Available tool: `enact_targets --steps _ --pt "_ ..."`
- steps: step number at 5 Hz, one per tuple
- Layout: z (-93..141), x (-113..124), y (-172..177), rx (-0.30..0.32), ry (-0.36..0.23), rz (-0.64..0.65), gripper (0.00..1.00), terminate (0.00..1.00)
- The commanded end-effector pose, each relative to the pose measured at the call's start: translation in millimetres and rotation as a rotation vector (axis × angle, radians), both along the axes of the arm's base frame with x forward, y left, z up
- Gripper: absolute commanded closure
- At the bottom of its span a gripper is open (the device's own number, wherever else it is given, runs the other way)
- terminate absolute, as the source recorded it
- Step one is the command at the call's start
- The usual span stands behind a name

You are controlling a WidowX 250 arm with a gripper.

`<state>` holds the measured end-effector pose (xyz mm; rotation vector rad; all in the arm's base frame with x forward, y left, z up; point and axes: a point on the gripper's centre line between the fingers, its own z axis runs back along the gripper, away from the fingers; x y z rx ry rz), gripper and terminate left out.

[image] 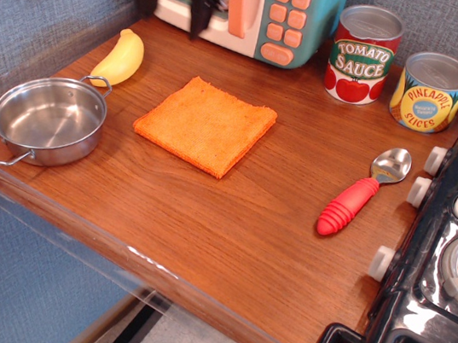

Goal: Place the yellow vegetable in front of the oven.

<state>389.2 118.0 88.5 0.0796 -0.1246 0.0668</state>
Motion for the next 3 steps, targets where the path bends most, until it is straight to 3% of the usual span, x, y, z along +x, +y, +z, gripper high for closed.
enact_targets --steps 1,2,3 --pt "29.4 -11.0 -20.6 0.023 -0.072 -0.077 0.00 0.00" --pt "29.4 -11.0 -20.6 0.023 -0.072 -0.077 0.00 0.00" --pt "29.4 -11.0 -20.6 0.023 -0.072 -0.077 0.00 1.00"
